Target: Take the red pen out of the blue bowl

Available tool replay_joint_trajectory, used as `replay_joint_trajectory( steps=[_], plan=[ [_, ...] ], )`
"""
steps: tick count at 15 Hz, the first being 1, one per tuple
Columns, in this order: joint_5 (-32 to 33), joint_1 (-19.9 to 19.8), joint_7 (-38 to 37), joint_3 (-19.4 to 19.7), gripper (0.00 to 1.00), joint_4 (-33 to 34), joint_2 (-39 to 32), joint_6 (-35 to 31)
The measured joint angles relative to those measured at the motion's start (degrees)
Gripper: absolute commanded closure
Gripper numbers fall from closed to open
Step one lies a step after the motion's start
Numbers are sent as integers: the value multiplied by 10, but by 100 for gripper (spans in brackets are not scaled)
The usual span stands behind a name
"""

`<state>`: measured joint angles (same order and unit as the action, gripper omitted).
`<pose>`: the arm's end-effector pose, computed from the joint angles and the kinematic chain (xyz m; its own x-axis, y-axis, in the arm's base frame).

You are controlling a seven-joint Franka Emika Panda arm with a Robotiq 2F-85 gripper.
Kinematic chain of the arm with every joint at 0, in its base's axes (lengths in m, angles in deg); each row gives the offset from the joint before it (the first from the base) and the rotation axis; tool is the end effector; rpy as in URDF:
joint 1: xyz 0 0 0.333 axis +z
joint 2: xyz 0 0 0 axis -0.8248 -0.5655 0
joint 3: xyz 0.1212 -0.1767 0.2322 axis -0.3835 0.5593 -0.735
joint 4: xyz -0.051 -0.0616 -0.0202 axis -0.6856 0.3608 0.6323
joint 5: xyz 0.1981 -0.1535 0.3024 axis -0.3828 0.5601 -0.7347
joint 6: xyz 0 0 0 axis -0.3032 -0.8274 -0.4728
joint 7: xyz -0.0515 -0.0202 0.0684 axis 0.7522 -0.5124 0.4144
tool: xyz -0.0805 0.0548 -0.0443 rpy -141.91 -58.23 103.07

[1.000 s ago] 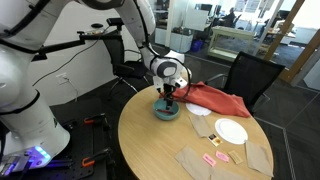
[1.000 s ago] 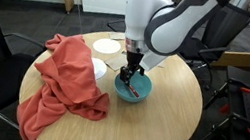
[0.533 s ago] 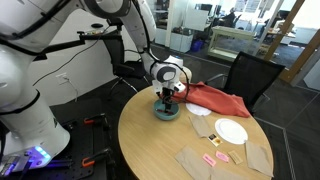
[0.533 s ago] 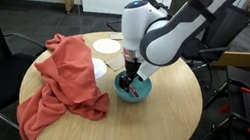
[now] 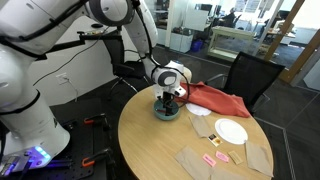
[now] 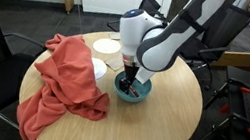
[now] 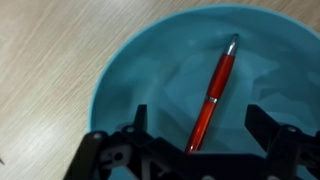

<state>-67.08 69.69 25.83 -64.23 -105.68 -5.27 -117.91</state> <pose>0.5999 0.1007 0.0596 0.9585 -0.2715 -0.0869 -0.2618 -0.9589 0.1091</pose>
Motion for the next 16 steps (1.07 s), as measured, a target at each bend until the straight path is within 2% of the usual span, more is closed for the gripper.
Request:
replay_joint_trajectory(
  steps=[1,2,3,12,13,14,16],
  plan=[
    [0,0,0,2,0,5,-4,0],
    [0,0,0,3,25,10,-9,0],
    [0,0,0,5,26,15,-14,0],
    [0,4,0,14,94,43,-34,1],
    [0,5,0,16,99,44,-34,1],
    [0,6,0,17,100,46,-34,1],
    [0,8,0,18,96,47,-34,1]
  ],
)
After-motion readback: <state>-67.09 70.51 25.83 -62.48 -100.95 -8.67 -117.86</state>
